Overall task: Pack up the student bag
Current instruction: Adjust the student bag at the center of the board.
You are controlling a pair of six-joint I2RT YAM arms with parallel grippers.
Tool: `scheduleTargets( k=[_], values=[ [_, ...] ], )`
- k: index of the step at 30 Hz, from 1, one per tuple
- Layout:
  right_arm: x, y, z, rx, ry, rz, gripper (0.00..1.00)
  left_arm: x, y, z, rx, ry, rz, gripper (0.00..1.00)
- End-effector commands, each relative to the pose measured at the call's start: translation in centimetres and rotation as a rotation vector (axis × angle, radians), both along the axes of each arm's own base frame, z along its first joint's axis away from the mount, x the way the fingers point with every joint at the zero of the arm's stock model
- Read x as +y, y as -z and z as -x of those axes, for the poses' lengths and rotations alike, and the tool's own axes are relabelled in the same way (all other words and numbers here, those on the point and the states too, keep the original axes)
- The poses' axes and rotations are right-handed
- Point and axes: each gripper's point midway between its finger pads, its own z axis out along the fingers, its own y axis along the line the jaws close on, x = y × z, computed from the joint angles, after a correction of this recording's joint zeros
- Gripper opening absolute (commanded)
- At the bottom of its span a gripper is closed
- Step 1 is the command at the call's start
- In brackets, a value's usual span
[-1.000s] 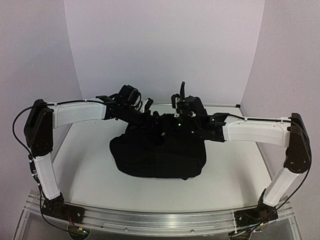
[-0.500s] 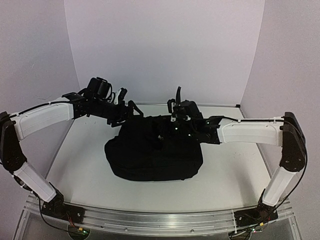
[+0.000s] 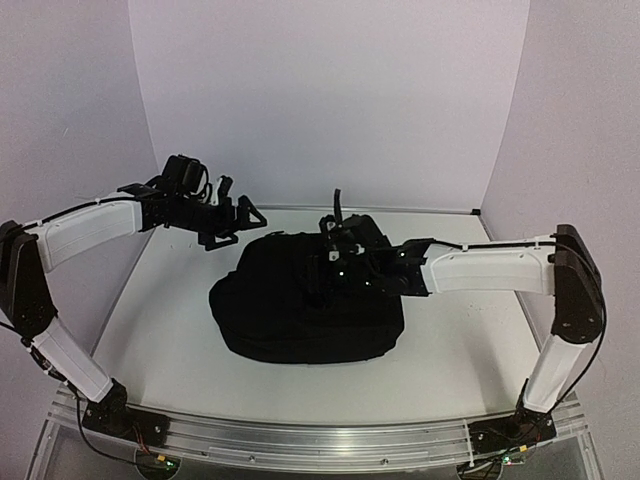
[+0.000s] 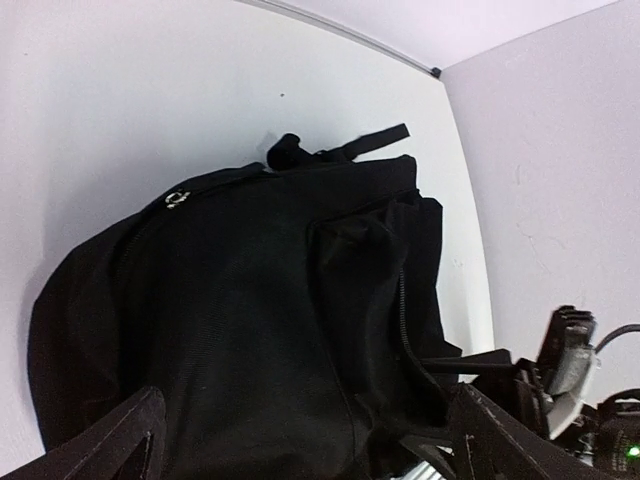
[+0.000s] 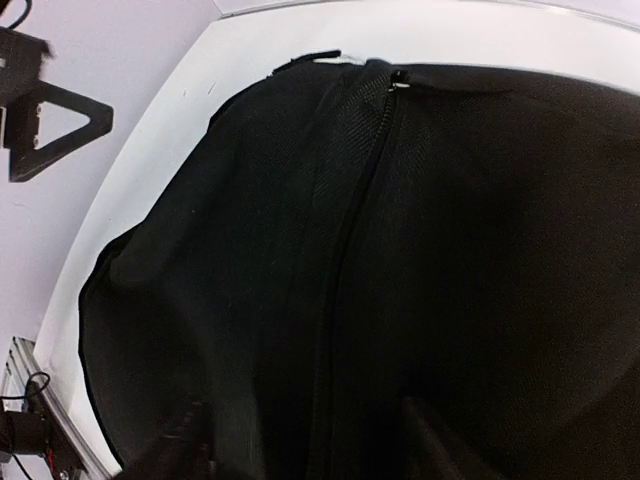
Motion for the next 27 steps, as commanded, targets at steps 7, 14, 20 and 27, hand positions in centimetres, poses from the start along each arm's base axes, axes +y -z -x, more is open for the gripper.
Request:
scheduleTargets(
  k=[7,14,20,27],
  values=[
    [-5.0,-7.7,-6.7,-0.029,0.101,-0.099,0.62,3.3,2.8,-1.0,0.060,-0.028,0.018,1.00],
    [-3.8,-5.8,-11.5,0.044,0.045,-0.151,0.53,3.4,4.7,-2.3,0.095,-0.022,0.043,0.99],
    [-2.2,-3.6,-13.3,0.096,0.007,-0.173,0.50,3.3,6.3,-3.2,0.114,-0.009,0.033,0.84],
    [-1.8,-1.7,-14.2,0.136,-0.006,-0.201,0.44,3.1,8.1,-4.0,0.132,0.003,0.000,0.72]
  ],
)
